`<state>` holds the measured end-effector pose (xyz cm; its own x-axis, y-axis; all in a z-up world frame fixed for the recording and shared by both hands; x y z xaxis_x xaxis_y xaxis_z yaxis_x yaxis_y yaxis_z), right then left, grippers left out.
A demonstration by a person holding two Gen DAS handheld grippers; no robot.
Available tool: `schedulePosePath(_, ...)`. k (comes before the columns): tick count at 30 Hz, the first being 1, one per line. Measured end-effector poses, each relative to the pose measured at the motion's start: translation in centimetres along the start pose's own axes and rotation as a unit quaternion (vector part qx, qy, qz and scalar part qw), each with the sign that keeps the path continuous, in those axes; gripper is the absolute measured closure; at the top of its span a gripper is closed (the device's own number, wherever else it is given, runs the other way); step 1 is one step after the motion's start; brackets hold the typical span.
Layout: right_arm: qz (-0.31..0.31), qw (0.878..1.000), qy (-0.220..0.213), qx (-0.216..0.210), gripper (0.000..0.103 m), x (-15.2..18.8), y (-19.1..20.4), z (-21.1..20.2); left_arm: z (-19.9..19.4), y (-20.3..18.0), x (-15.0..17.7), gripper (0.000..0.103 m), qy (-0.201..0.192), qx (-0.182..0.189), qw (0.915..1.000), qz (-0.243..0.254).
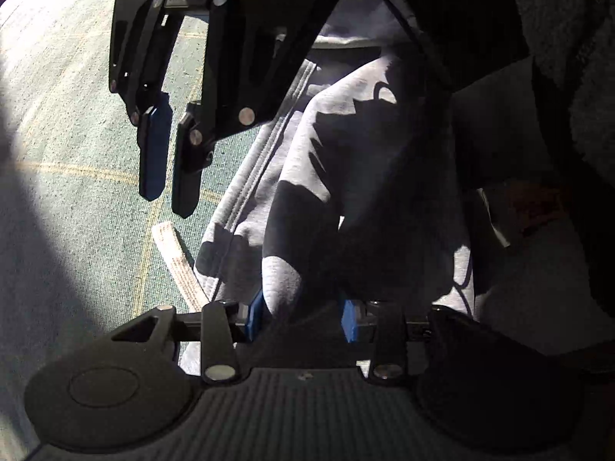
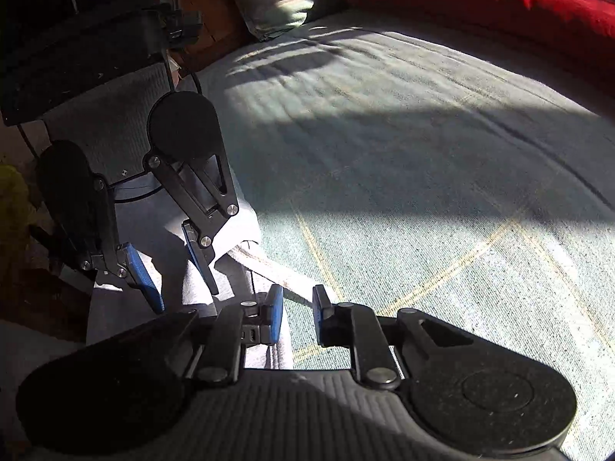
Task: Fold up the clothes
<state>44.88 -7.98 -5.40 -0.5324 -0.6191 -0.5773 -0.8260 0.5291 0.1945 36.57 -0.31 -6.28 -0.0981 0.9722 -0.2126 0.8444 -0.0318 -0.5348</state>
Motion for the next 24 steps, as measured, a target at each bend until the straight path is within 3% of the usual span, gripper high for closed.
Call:
schedulePosePath(2,-0.045,0.999,0.006,-0.014,0.071,-0.8,0.7,2.3,0.0,0.0,0.2,0.066,-0.005,-0.002,1.0,-0.003)
schedulePosePath(6,-0.097,0.994,0.027,-0.048,0.071,-1.1,1.4,4.5,0.1,-0.1,0.6,0.066,-0.018,-0.003,0.9998,-0.008)
schedulePosePath(9,-0.103,0.992,0.036,-0.057,0.093,-1.5,1.4,4.4,0.2,-0.4,1.1,0.066,-0.028,-0.008,0.9995,-0.013)
schedulePosePath(15,-0.057,0.988,0.073,-0.124,0.095,-0.6,1.7,2.7,0.2,-0.5,1.9,0.066,-0.042,-0.02,0.9985,-0.028)
schedulePosePath(19,-0.029,0.98,0.118,-0.159,0.091,0.8,3.1,4.3,0.3,-0.9,2.3,0.065,-0.041,-0.021,0.9984,-0.034)
schedulePosePath(22,-0.03,0.98,0.125,-0.15,0.091,1.2,3.7,4.6,0.7,-1.2,2.8,0.064,-0.038,-0.021,0.9983,-0.039)
schedulePosePath(24,-0.005,0.984,0.105,-0.141,0.088,0.5,3.1,4.1,1.0,-1.5,3.2,0.064,-0.04,-0.021,0.998,-0.045)
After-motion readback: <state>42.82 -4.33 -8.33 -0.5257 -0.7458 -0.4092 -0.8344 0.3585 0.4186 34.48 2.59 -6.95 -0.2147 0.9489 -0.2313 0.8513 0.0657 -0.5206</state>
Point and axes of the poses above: each gripper's, at about its wrist camera, not at the fingertips, and z roughly the way its jaws point, y to its left, x to its underside, the point moved 3 cm from there along z, roughly the way its jaws point, and after that the axes turned 13 degrees about x, right-handed, at the moved point
